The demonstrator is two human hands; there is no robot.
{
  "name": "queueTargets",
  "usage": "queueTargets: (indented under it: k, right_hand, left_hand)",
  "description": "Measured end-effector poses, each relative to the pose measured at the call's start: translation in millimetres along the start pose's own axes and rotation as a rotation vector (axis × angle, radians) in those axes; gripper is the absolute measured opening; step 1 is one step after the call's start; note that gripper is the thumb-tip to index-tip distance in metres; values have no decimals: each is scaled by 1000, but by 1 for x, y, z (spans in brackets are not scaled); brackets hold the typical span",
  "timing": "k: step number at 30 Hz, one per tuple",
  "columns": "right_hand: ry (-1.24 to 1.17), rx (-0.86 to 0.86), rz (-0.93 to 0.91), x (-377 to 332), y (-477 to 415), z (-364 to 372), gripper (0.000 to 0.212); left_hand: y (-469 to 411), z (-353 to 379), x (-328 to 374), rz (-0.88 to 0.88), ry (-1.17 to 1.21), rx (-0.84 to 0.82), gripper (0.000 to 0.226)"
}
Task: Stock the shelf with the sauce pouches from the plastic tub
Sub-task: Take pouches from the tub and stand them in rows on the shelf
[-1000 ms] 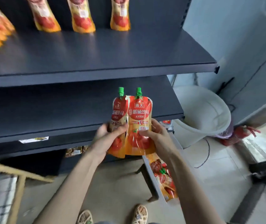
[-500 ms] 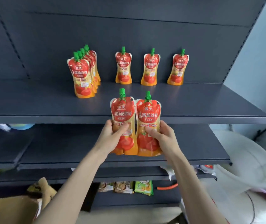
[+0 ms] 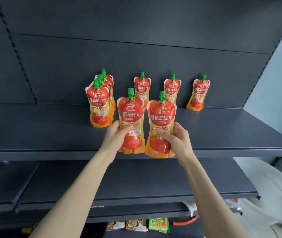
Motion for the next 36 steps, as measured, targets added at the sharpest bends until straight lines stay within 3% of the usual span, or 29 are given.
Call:
queueTargets:
  k: [5,26,31,36]
  right_hand:
    - [7,25,-25,3,-43,-1,25]
    - [-9,10,-49,43,-206,-8,32]
    - [9,42,-35,54,-221,-6,34]
    - [16,61,-41,60,-225,-4,36]
  left_hand:
    - [-51,-2,-1,41,-66,-4,29]
    - [-226,43,-38,121,-62,39,20]
    - [-254,42,-44,123,-259,45,38]
    - [-262,48,-43,117,-288,-40,43]
Point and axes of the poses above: each hand's wrist, its own y-axis away from the middle knuckle, its own z-axis out of the palm, x = y × z, the point moved 10 cm from there along -y, towards the middle knuckle, and after that the axes turned 11 degrees about y, right-handed, at the moved point
